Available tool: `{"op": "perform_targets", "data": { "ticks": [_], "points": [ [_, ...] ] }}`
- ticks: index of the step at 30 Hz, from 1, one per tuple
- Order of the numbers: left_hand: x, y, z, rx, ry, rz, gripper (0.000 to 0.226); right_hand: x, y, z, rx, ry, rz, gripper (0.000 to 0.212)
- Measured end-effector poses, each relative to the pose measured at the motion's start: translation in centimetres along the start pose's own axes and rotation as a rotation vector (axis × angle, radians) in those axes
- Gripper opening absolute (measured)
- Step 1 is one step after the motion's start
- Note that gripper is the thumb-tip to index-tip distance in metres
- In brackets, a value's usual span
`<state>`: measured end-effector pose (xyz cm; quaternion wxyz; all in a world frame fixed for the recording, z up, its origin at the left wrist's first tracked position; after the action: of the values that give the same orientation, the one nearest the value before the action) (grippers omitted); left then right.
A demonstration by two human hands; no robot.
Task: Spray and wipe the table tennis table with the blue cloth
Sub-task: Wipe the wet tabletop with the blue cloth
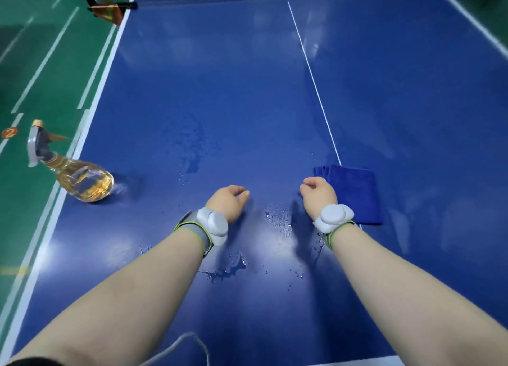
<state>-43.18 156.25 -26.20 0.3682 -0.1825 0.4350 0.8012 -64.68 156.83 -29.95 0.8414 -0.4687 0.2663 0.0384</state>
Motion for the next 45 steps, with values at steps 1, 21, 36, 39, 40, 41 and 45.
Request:
{"op": "perform_targets", "data": {
  "ticks": [1, 21, 36, 39, 40, 41, 45],
  "points": [
    [0.1, -0.1, -0.5, 0.012, -0.014, -0.012, 0.042, -0.3, 0.2, -0.3, 0.005, 0.031, 0.008, 0.035],
    [0.1, -0.1, -10.5, 0.011, 0.077, -0.35, 0.044, -1.2, 2.7, -8.8, -0.024, 0.102, 0.784, 0.077],
    [-4.1, 0.2, -16.0, -0.067, 0.158, -0.482, 0.053, 9.9, -7.0, -14.3, -0.629, -0.277, 0.957, 0.074],
    [-4.7, 0.2, -16.8, -0.089, 0.178, -0.517, 0.054, 9.3, -7.4, -16.0, -0.608, -0.235, 0.935, 0.075],
    [-5.0, 0.2, -17.1, -0.102, 0.19, -0.528, 0.054, 8.7, -7.6, -16.8, -0.577, -0.198, 0.917, 0.075],
    [-5.3, 0.1, -17.3, -0.117, 0.208, -0.537, 0.054, 8.0, -7.7, -17.7, -0.532, -0.156, 0.898, 0.076],
    [-6.2, -0.5, -18.0, -0.171, 0.242, -0.54, 0.039, 3.8, -7.2, -22.0, -0.293, 0.048, 0.82, 0.078]
  ]
}}
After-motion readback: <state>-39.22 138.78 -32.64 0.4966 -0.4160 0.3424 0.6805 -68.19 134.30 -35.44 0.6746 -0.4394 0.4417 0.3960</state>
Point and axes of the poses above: each hand's wrist, its own z-axis away from the middle knuckle, its own x-axis out of the palm, y = z × x, the point moved 3 cm from there along -z, towards the middle knuckle, and after that the axes turned 3 degrees about -z, right-handed, at the moved point
